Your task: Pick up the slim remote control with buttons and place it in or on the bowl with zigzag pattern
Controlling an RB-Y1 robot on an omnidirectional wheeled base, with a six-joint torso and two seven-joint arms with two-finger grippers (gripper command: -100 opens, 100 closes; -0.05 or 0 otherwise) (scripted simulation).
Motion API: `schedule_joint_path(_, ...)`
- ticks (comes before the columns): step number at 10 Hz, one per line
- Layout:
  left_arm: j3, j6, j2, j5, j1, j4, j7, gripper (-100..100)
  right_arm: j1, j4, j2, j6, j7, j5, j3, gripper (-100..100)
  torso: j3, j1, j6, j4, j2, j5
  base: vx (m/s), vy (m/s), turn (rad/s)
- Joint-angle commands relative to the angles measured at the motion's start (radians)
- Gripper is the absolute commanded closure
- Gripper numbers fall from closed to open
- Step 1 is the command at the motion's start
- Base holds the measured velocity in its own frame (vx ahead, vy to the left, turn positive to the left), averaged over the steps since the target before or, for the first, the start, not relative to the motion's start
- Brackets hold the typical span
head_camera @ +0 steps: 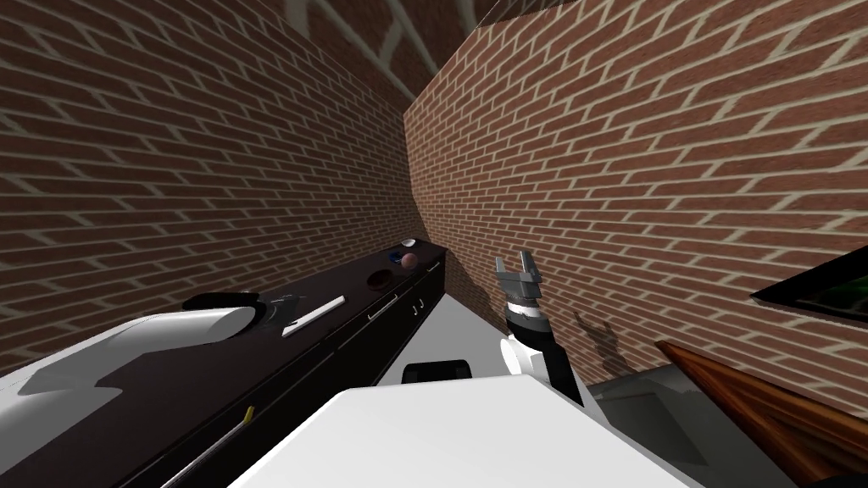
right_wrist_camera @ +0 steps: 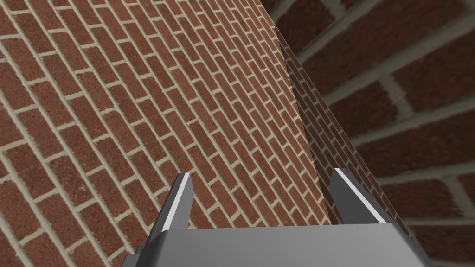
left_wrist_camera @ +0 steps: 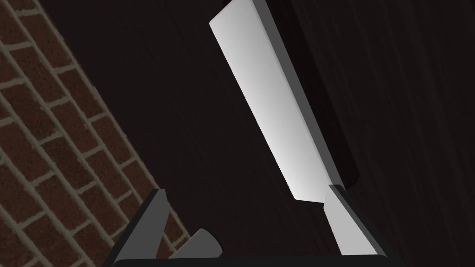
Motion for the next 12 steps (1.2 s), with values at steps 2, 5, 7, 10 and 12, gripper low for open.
schedule_joint_path(2,0.006,0.073,0.021,0.040,-0.005,0.044,0.007,-100,0.000,0.000,0.000,0.000,0.000,0.000,0.000,0,-0.001,0.000,0.001,0.000,-0.001,0.000,0.037,0.008,-0.090)
schedule_joint_path(5,0.010,0.155,0.050,0.110,-0.015,0.129,0.016,-100,0.000,0.000,0.000,0.000,0.000,0.000,0.000,0,-0.001,0.001,0.000,0.000,-0.001,0.000,0.047,0.018,-0.098)
schedule_joint_path(7,0.010,0.213,0.060,0.142,-0.020,0.170,0.020,-100,0.000,0.000,0.000,0.000,0.000,0.000,0.000,0,-0.001,0.001,0.000,0.000,-0.002,0.000,0.055,0.023,-0.071)
schedule_joint_path(10,0.010,0.285,0.068,0.173,-0.025,0.209,0.023,-100,0.000,0.000,0.000,0.000,0.000,0.000,0.000,0,-0.001,0.001,0.000,0.000,-0.002,0.000,0.044,0.025,-0.067)
schedule_joint_path(12,0.008,0.330,0.074,0.201,-0.029,0.246,0.025,-100,0.000,0.000,0.000,0.000,0.000,0.000,0.000,0,-0.001,0.001,0.000,0.000,-0.002,0.000,0.046,0.024,-0.067)
